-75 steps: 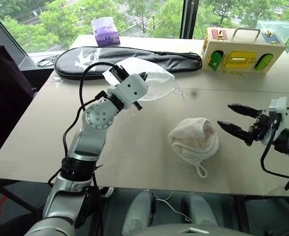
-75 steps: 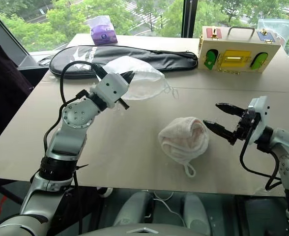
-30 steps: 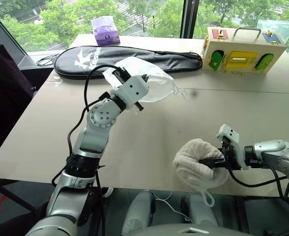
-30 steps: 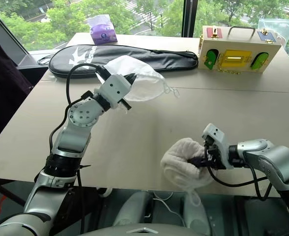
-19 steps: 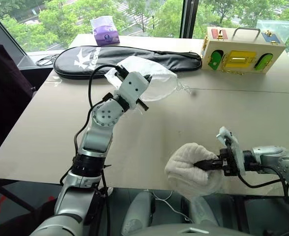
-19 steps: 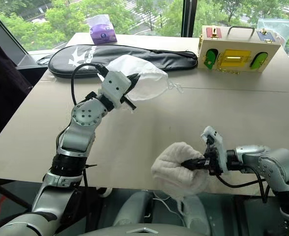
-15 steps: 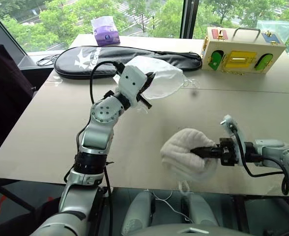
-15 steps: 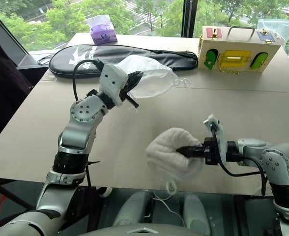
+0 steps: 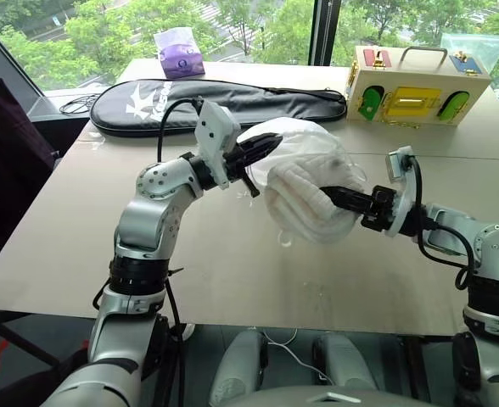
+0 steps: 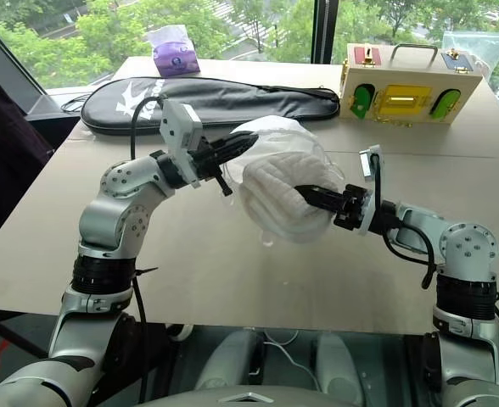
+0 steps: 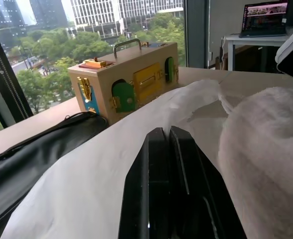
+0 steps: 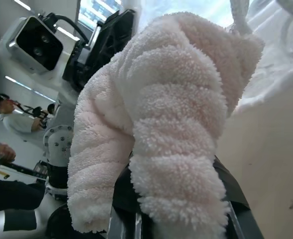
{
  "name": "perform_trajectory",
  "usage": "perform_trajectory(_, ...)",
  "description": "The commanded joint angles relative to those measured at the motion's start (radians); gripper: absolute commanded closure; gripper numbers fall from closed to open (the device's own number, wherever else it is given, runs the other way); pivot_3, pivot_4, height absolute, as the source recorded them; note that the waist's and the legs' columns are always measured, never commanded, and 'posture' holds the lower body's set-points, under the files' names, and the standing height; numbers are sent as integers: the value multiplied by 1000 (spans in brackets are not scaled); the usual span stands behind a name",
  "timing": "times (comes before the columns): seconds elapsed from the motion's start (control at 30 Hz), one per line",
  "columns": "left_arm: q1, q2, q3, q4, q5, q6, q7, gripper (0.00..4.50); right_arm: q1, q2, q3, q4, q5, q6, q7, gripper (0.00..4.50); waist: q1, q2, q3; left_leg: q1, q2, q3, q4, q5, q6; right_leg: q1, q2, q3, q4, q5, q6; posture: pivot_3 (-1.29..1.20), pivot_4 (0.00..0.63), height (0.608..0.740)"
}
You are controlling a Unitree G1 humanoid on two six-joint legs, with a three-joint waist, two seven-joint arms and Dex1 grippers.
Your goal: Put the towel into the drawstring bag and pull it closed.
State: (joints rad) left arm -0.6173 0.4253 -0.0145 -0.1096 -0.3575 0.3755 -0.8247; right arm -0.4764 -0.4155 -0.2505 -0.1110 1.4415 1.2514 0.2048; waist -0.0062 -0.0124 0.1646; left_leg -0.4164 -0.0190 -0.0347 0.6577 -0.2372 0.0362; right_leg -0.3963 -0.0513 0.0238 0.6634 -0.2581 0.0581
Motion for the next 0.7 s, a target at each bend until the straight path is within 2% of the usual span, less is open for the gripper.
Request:
perform_trajectory(0.03, 12, -2, -21, -56, -7, -32, -15, 4500, -30, 18, 15, -18, 48, -7, -85, 4480, -6, 0, 0, 0, 0, 0, 0, 0, 0, 0, 0, 0, 0, 0, 0, 0, 150, 740)
perform_trajectory(0.07, 17, -2, -26, -62, -7, -35, -19, 4500, -33, 33, 18, -17, 49, -17, -122, 4480, -7, 0, 0, 0, 0, 0, 0, 0, 0, 0, 0, 0, 0, 0, 0, 0, 150, 740)
perform_trajectory(0.3, 73, 33, -41, -103, -18, -18, -63, 4500, -63, 130, -45, 72, 324, -191, -440, 4480, -11, 1, 1, 0, 2, 1, -1, 0, 0, -1, 1, 1, 1, 0, 0, 0, 150, 740)
perform_trajectory(0.47, 87, 43, -57, -113, -24, -10, -80, 4500, -43, 190, -28, 44, 495, -335, -619, 4480, -11, 1, 1, 0, 1, 1, -1, 0, 0, -1, 1, 1, 0, 0, 0, 0, 150, 740)
perform_trajectory(0.57, 93, 37, -68, -121, -29, -6, -86, 4500, -43, 237, -8, 22, 528, -407, -695, 4480, -11, 1, 1, 0, 2, 1, -1, 0, 0, -1, 2, 1, 0, 0, 0, 0, 150, 740)
perform_trajectory(0.7, 91, 23, -80, -130, -49, 7, -88, 4500, -47, 306, 44, 7, 458, -471, -738, 4480, -13, 1, 1, 0, 2, 1, -1, 0, 0, -1, 2, 2, 1, 0, 0, 0, 150, 740)
